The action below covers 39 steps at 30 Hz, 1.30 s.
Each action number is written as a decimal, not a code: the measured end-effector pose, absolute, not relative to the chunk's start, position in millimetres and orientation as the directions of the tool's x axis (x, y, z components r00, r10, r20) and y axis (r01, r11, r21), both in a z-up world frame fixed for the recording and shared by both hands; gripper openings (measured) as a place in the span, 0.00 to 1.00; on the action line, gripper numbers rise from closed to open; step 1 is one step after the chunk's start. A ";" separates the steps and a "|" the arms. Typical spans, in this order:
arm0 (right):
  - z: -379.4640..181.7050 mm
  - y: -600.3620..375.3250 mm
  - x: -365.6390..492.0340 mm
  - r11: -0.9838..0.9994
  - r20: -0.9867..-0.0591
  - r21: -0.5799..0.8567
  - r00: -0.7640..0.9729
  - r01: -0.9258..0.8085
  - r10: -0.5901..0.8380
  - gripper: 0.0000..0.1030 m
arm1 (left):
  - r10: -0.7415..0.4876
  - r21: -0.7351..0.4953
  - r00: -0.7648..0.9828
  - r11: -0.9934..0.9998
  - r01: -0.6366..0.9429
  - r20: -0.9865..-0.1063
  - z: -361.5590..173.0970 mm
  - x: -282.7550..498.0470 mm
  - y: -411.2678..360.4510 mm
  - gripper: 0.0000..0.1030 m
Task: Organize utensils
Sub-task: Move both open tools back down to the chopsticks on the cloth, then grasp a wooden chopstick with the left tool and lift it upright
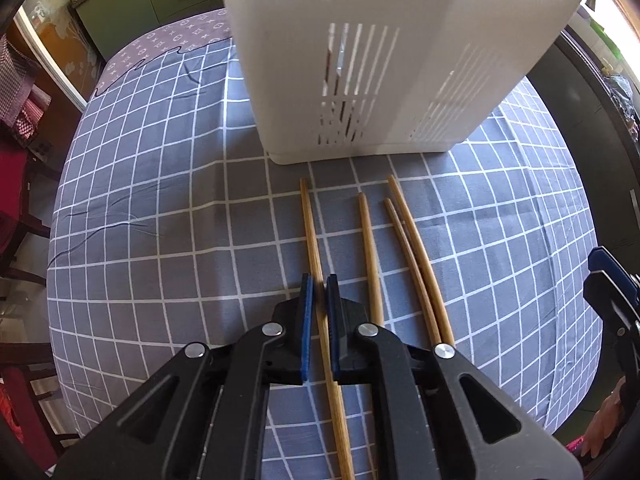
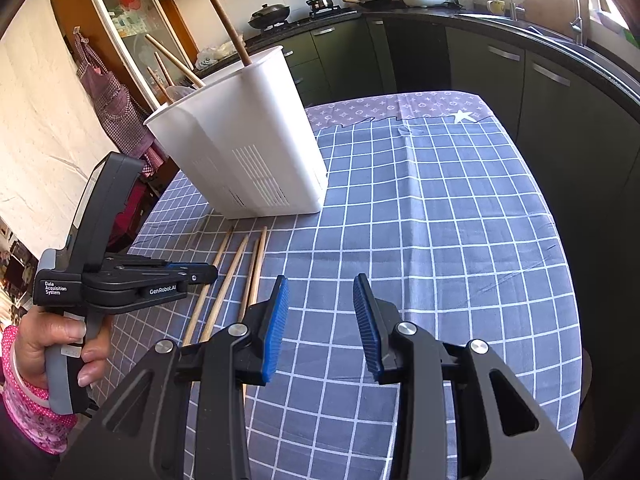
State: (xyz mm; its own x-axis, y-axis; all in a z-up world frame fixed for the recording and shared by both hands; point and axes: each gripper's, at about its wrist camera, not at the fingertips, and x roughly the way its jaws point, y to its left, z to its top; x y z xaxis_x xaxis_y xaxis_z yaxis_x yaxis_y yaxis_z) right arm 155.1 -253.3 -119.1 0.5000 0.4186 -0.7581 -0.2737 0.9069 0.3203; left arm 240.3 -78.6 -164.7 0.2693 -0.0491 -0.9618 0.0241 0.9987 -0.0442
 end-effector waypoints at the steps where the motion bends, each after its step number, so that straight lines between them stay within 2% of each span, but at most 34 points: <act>1: -119.3 -253.3 155.2 0.907 -0.759 0.320 0.499 -0.273 0.418 0.33 | -0.048 -0.045 0.270 0.999 0.019 -0.962 -164.6 240.3 -76.1 0.07; 8: -118.6 -248.5 155.2 0.907 -0.761 0.317 0.496 -0.279 0.418 0.33 | -0.071 -0.078 0.323 0.997 -0.009 -0.944 -149.8 232.9 -54.9 0.07; 25: -113.7 -229.6 155.0 0.901 -0.765 0.295 0.486 -0.319 0.422 0.33 | -0.093 -0.112 0.573 0.994 0.002 -0.814 -48.8 205.6 -30.2 0.06; 39: -143.7 -180.1 167.5 0.885 -0.824 0.213 0.410 -0.414 0.391 0.33 | -0.106 -0.107 0.664 0.993 0.040 -0.740 -17.8 184.6 -35.9 0.06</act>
State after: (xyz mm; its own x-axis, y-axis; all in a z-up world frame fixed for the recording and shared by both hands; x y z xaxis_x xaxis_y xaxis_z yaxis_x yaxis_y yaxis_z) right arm 167.5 -180.1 -143.7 0.4099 0.3906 -0.8243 -0.4144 0.8848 0.2132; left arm 184.6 -35.9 -17.8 0.6640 -0.1064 -0.7401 0.0397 0.9934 -0.1073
